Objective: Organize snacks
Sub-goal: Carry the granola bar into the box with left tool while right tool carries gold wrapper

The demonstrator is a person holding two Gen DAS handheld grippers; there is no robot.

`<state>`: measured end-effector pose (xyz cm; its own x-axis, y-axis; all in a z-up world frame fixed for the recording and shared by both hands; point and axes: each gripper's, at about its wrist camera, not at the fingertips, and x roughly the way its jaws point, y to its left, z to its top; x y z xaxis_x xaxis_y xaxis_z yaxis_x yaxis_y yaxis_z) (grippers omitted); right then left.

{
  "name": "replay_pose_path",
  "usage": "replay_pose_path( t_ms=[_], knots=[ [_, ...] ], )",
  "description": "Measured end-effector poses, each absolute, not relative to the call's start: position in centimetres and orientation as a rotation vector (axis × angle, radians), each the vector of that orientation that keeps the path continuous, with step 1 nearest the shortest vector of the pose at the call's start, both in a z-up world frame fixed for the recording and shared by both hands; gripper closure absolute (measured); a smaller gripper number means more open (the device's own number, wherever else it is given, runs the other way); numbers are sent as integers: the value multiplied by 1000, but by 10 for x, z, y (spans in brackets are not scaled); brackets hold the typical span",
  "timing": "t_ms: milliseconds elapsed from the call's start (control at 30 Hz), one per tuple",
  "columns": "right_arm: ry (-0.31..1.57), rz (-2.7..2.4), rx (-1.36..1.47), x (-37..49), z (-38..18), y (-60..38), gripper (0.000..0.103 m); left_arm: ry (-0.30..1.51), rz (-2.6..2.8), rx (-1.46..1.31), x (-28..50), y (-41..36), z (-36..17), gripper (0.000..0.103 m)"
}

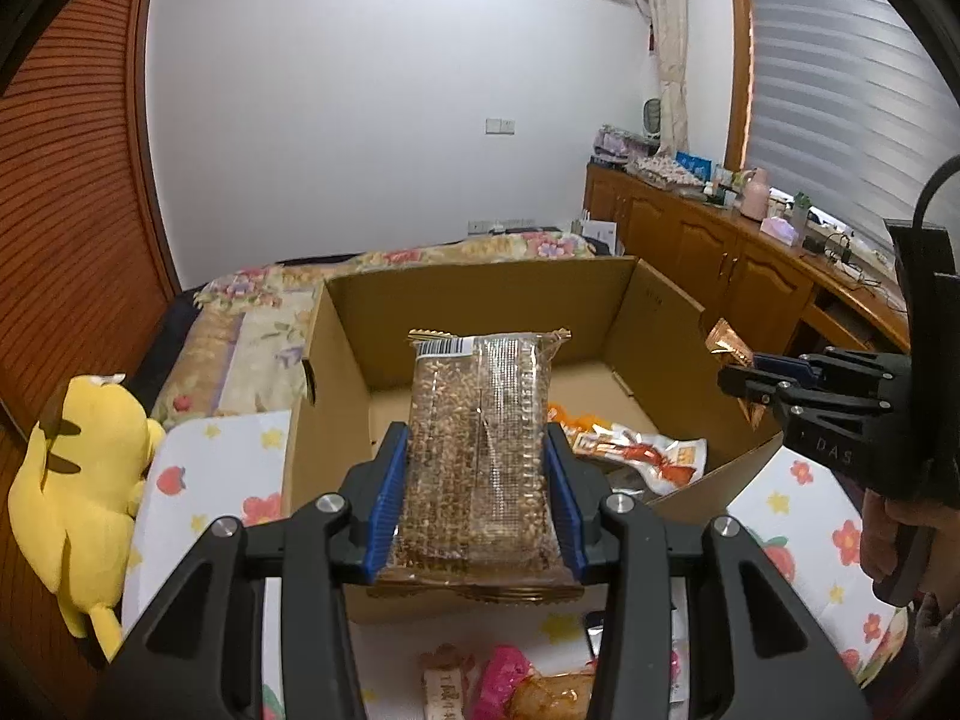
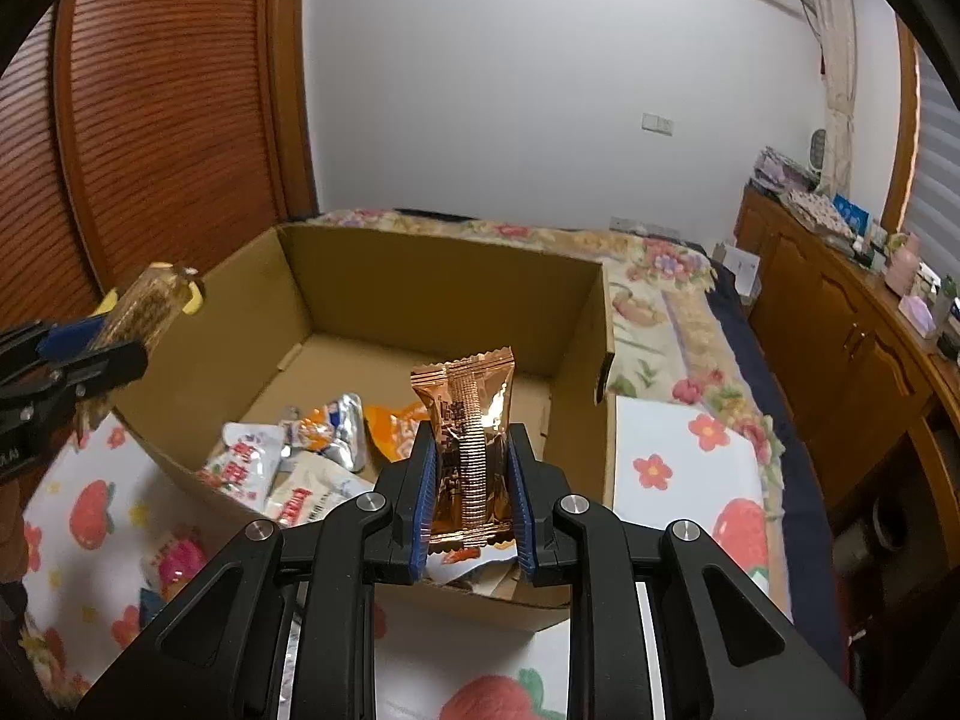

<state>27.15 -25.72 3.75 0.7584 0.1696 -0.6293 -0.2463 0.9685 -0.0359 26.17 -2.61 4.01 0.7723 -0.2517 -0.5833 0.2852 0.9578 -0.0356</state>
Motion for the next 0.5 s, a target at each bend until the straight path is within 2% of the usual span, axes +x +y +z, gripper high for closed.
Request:
replay_pose_path(
  t_ms=[200, 500],
  knots=[
    [724, 199, -115, 282, 17, -261, 83, 649, -285, 21, 273, -21, 34, 61],
    [738, 218, -75, 285, 15, -263, 82, 666, -240, -7, 281, -19, 27, 57]
  ],
)
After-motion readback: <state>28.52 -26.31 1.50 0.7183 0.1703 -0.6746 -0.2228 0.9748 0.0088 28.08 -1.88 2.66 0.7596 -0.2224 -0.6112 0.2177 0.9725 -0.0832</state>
